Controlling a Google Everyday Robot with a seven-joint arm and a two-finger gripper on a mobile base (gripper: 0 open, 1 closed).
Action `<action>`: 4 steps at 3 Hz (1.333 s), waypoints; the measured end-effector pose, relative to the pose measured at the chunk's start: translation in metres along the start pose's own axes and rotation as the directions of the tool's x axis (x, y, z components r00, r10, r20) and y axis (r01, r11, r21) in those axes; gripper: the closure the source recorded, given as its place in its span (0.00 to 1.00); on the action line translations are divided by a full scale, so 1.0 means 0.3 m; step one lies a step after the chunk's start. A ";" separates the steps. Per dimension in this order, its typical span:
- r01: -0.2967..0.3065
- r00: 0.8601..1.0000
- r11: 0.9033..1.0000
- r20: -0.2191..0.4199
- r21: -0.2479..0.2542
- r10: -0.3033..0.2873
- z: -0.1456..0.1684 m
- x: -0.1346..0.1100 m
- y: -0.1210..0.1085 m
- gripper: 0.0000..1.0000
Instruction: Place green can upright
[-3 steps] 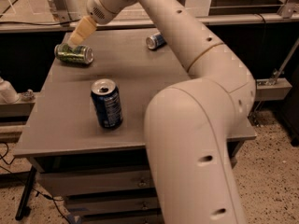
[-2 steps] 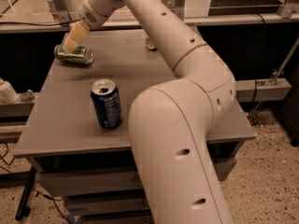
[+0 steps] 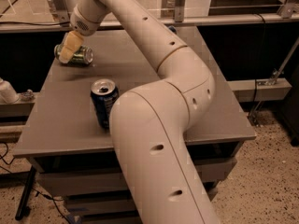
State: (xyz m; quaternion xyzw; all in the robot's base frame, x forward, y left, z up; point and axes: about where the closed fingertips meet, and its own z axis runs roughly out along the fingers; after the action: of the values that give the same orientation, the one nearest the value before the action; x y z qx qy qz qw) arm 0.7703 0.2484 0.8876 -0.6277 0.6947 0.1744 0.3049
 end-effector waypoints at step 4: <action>0.024 0.989 0.998 -0.142 -0.064 -0.033 0.131 0.023 0.040 0.19</action>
Offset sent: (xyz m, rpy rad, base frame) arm 0.0175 0.0187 -0.0057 -0.1452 0.0240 0.0289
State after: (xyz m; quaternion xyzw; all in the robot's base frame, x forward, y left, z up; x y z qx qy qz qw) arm 0.7663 0.2695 0.8518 -0.6575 0.7000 0.1463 0.2371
